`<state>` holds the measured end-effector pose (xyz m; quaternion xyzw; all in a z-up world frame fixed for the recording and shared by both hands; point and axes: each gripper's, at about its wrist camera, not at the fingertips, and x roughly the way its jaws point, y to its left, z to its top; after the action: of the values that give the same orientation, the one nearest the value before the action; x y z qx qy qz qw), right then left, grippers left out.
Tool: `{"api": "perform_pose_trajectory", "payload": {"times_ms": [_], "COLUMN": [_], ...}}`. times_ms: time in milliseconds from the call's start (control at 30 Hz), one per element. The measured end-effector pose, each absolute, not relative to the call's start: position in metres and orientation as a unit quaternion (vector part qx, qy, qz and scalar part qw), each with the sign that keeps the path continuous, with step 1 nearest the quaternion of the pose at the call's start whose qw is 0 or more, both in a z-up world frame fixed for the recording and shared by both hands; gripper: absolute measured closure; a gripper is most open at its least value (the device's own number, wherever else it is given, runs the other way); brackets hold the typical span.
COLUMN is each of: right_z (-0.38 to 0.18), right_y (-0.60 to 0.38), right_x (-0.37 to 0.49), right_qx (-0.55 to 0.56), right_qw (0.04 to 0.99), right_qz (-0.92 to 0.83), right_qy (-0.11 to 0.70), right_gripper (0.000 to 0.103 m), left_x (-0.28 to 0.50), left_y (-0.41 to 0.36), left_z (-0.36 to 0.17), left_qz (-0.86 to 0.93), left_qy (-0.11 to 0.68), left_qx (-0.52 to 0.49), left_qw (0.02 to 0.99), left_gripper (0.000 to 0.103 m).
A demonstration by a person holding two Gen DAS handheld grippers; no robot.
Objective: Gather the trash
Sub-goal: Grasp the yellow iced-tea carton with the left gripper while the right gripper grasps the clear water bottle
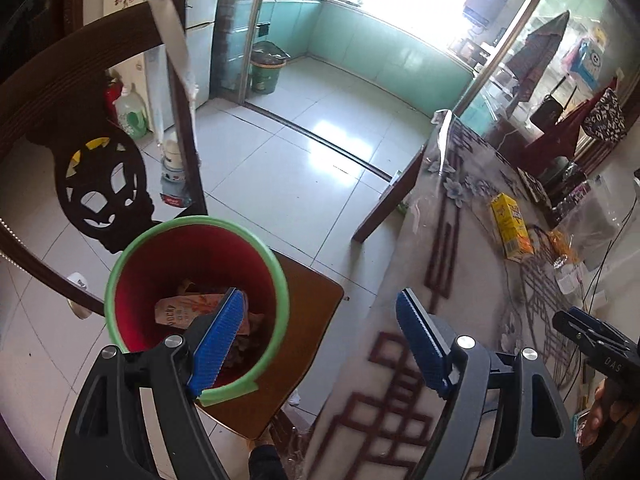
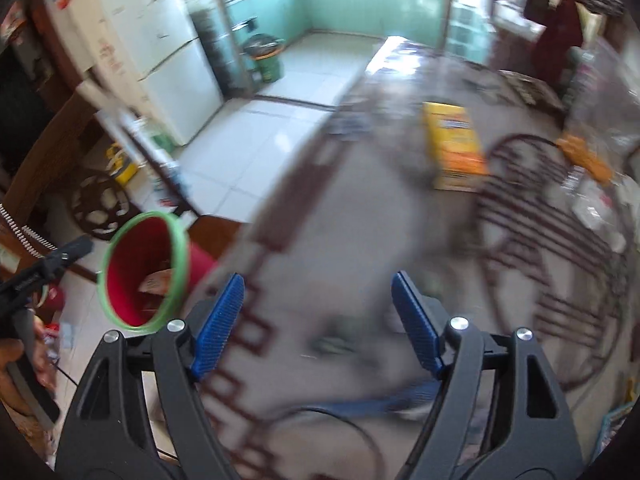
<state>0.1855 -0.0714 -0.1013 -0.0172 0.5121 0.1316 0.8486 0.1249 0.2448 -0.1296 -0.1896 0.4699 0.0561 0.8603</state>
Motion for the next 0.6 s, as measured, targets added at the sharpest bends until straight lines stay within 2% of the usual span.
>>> {"api": "perform_pose_trajectory", "payload": {"times_ms": [267,467,600], "right_z": [-0.098,-0.125,-0.142], "right_y": [-0.261,-0.361,-0.389], "right_x": [0.203,0.243,0.281], "right_qx": [-0.028,-0.076,-0.135], "right_qw": [0.86,0.845,0.833], "right_qz": [0.014,-0.015,-0.003], "right_qy": [0.509,0.53,0.536], "right_gripper": [0.02,0.017,0.015], "left_x": [0.152,0.166,0.178], "left_y": [0.138,0.059,0.022], "left_z": [-0.121,-0.113,-0.105], "left_qz": [0.008,-0.008,-0.01], "left_qy": [0.477,0.478,0.479], "left_qx": [-0.166,-0.152,-0.138], "left_qw": [0.863,0.865,0.867], "left_gripper": [0.028,0.028,0.028]}}
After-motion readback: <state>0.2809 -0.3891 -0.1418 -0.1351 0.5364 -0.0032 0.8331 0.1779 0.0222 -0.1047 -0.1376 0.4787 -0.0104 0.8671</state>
